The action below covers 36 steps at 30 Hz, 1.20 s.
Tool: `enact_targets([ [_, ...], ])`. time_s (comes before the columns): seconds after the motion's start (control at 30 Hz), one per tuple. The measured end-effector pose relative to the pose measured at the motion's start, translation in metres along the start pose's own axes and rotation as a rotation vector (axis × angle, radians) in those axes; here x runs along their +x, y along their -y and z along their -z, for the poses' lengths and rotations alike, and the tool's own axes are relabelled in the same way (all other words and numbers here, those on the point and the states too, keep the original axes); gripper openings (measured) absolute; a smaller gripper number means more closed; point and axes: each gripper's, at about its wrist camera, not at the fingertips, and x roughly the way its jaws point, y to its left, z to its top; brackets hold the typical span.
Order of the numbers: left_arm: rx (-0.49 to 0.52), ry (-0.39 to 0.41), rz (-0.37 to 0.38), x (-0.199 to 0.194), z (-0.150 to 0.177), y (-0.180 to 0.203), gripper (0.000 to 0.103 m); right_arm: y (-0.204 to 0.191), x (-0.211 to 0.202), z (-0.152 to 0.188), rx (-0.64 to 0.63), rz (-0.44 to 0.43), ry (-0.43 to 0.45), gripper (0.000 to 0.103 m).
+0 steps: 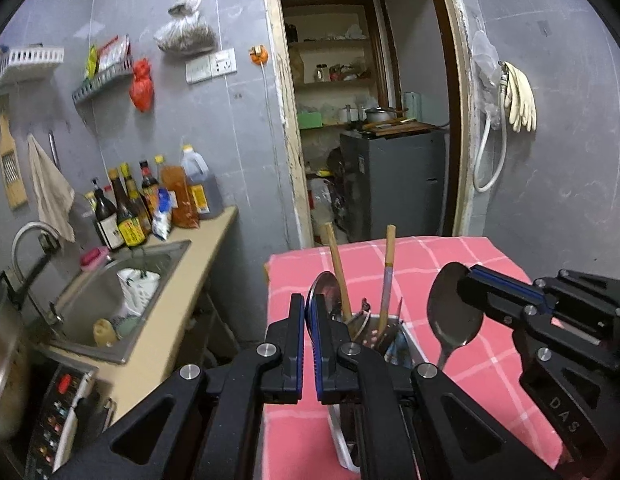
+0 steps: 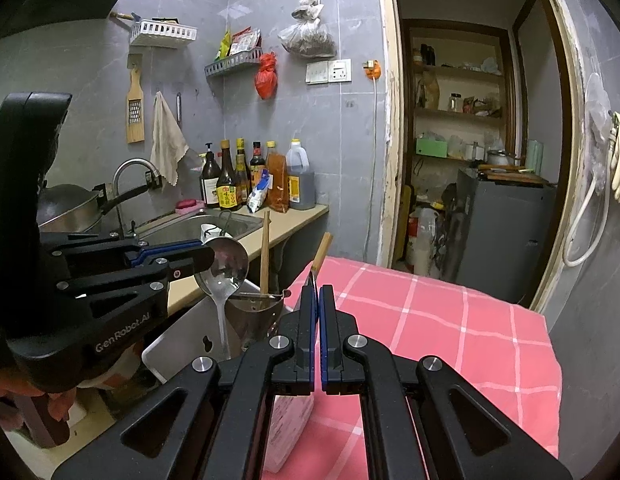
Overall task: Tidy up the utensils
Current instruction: 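Open both tools over the caddy releasing the spoons and withdraw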
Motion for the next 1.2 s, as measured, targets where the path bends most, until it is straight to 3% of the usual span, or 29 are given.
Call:
enact_targets([
  [0.73,-0.180,-0.102,0.169,0.013,0.010,-0.021,0.009,0.003,0.011,0.007,0.036,-0.022,-0.066,0.003],
  [0.93,-0.231,-0.079,0.186,0.008,0.012,-0.029,0.029,0.004,0.010,0.007,0.049,-0.007,-0.071,0.003],
  [1.1,-0.260,-0.068,0.188,0.006,0.013,-0.035,0.031,0.005,0.006,0.005,0.059,0.010,-0.066,0.003],
  [1.2,-0.270,-0.055,0.189,0.003,0.013,-0.037,0.042,0.007,0.002,0.003,0.070,0.025,-0.061,0.003],
])
